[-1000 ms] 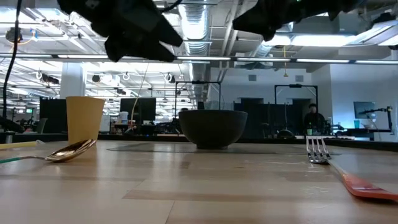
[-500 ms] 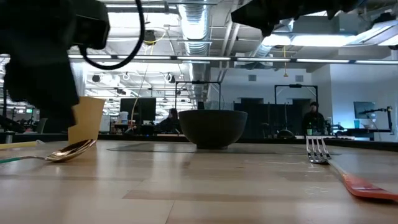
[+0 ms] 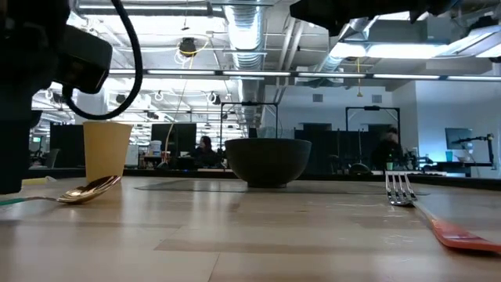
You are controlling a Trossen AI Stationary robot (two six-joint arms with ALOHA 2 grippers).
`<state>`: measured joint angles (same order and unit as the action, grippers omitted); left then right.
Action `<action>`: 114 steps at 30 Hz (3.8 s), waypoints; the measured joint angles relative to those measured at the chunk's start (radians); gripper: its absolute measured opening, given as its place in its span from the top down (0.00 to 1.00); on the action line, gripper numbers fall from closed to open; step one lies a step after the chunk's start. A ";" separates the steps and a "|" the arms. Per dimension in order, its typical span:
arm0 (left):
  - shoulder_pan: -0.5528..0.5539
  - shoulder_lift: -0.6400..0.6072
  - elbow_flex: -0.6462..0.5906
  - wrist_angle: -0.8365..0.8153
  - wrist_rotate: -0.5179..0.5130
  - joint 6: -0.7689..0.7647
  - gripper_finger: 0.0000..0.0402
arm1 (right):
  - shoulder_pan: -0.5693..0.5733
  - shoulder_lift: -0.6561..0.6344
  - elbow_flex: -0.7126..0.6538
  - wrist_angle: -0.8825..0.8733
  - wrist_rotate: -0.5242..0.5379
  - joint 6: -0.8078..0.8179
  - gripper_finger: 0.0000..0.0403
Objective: Pick & Place Utensil
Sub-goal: Put the gold spoon into the black bowl
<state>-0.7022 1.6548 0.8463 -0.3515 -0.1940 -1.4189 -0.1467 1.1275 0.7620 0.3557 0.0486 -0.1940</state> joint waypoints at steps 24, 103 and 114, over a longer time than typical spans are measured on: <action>0.003 0.077 0.000 0.003 -0.134 0.053 0.97 | 0.009 0.000 0.000 -0.034 0.000 0.003 0.80; 0.896 -0.219 0.140 0.001 0.549 0.787 0.93 | 0.251 0.655 0.199 0.007 0.473 -0.787 0.98; 0.895 -0.216 0.140 0.032 0.518 0.900 0.83 | 0.249 0.652 0.204 -0.014 0.567 -0.767 0.98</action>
<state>0.1928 1.4384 0.9859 -0.3197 0.3242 -0.5185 0.1028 1.7799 0.9657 0.3416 0.6161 -0.9614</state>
